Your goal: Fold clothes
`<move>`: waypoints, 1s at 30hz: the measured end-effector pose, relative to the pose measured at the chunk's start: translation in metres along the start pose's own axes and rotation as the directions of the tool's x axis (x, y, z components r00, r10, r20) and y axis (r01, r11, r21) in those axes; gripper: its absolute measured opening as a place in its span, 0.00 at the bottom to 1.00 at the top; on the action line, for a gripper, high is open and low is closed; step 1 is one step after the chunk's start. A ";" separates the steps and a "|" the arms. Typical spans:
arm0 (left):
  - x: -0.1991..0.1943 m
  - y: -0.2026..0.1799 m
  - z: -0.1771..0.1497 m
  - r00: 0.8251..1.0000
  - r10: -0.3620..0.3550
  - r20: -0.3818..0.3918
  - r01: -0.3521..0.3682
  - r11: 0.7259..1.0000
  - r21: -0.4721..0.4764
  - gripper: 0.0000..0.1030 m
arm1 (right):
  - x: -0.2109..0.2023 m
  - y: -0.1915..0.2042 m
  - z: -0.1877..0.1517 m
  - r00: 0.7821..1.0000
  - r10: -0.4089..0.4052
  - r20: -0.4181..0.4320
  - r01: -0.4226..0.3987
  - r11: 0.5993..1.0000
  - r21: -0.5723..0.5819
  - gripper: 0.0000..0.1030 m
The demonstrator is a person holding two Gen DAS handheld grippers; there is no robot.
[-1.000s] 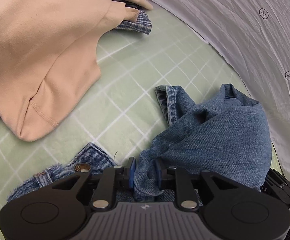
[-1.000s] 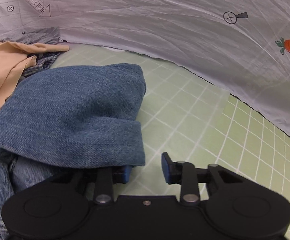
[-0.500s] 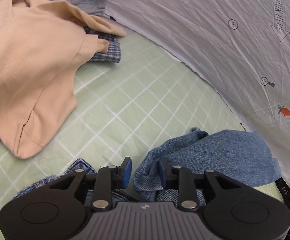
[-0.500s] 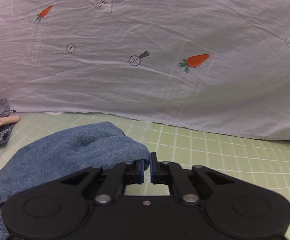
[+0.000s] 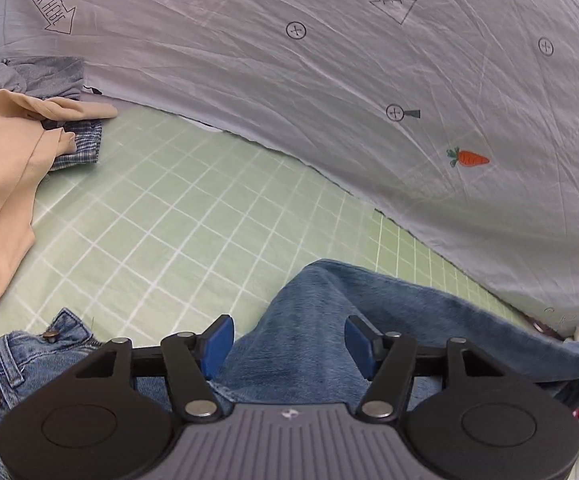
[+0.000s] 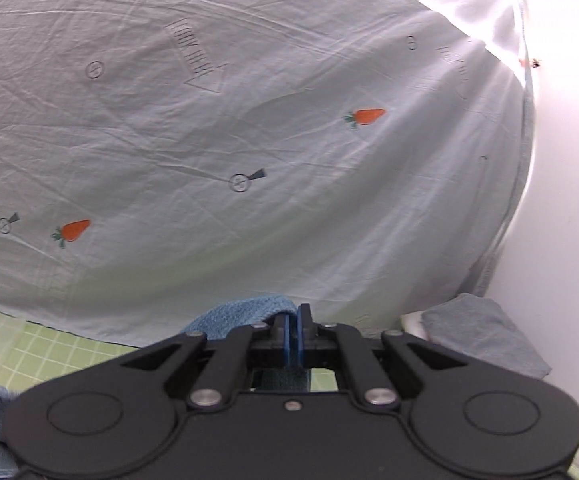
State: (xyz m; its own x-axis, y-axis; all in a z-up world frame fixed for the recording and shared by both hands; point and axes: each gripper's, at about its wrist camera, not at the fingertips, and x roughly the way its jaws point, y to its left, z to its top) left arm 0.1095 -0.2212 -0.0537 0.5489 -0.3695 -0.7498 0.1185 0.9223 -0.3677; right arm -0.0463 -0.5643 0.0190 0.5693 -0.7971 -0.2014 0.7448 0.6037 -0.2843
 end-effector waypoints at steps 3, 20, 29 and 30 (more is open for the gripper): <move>0.014 -0.007 -0.019 0.997 0.068 -0.044 -0.066 0.997 0.037 0.61 | 0.008 -0.038 -0.004 0.998 -0.063 0.002 0.063 0.998 -0.010 0.04; 0.050 -0.059 -0.060 0.950 0.310 -0.030 -0.295 0.927 0.233 0.78 | 0.140 -0.064 -0.088 0.876 0.206 -0.437 -0.124 0.970 0.209 0.51; 0.072 -0.082 -0.070 0.922 0.381 -0.074 -0.324 0.861 0.393 0.89 | 0.117 -0.070 -0.165 0.792 0.184 -0.582 -0.053 0.970 0.236 0.74; 0.073 -0.083 -0.071 0.920 0.384 -0.076 -0.324 0.857 0.401 0.89 | 0.117 -0.072 -0.171 0.786 0.201 -0.585 -0.066 0.968 0.244 0.72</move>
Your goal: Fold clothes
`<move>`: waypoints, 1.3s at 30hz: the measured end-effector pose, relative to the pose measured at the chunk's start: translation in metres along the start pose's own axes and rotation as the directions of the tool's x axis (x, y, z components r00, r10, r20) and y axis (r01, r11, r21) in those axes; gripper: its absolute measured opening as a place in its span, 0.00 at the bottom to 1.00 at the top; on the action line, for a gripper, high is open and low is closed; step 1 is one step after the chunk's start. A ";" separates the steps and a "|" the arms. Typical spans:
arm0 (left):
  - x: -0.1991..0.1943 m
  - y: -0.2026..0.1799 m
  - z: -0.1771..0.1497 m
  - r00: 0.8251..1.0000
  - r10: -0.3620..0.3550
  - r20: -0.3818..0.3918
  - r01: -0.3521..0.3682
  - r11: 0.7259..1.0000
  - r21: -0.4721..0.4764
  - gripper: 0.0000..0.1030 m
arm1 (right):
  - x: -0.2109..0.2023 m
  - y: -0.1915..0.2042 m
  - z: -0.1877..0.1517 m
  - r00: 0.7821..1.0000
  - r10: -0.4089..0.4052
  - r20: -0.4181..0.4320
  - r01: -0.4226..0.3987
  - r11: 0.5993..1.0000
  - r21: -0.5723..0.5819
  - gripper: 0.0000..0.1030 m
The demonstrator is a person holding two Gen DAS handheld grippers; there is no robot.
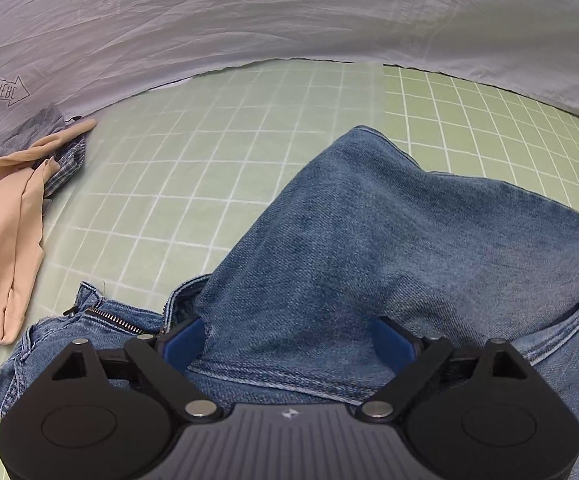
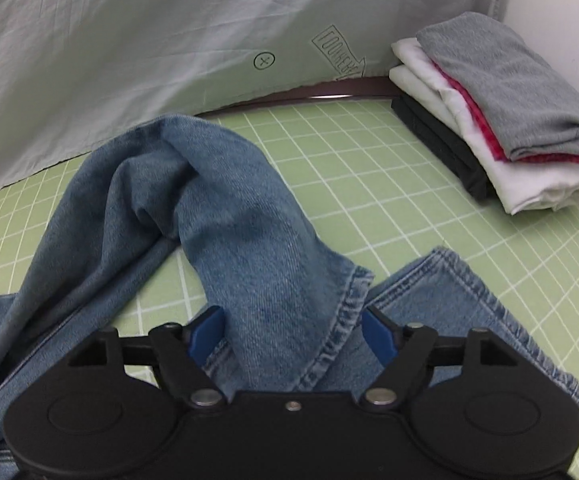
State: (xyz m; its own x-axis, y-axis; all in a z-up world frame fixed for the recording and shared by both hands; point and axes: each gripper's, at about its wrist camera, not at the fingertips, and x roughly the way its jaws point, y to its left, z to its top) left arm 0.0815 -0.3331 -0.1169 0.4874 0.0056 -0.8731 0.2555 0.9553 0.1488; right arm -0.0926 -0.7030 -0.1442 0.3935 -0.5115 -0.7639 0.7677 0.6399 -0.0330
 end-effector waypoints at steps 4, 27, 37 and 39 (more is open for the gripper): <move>0.003 0.001 0.002 1.000 -0.004 -0.018 0.004 1.000 0.002 0.90 | 0.003 -0.015 0.008 0.998 0.069 0.002 -0.069 0.998 -0.013 0.09; 0.015 -0.009 0.007 0.998 0.043 -0.055 -0.041 0.999 0.030 0.97 | 0.052 -0.062 0.041 0.976 -0.215 0.038 0.209 0.972 0.110 0.77; 0.017 -0.007 0.010 0.997 0.033 -0.066 -0.031 0.999 0.021 0.99 | 0.067 -0.085 0.038 0.993 -0.100 0.058 0.087 0.976 0.198 0.58; 0.018 -0.007 0.011 0.997 0.031 -0.068 -0.030 0.999 0.019 1.00 | 0.065 -0.087 0.038 0.993 -0.100 0.064 0.091 0.987 0.136 0.37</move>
State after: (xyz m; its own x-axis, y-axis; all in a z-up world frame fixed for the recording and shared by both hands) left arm 0.0972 -0.3429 -0.1283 0.4373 0.0554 -0.8976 0.2570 0.9488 0.1837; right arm -0.1149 -0.8139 -0.1666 0.3461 -0.6084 -0.7142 0.8620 0.5068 -0.0140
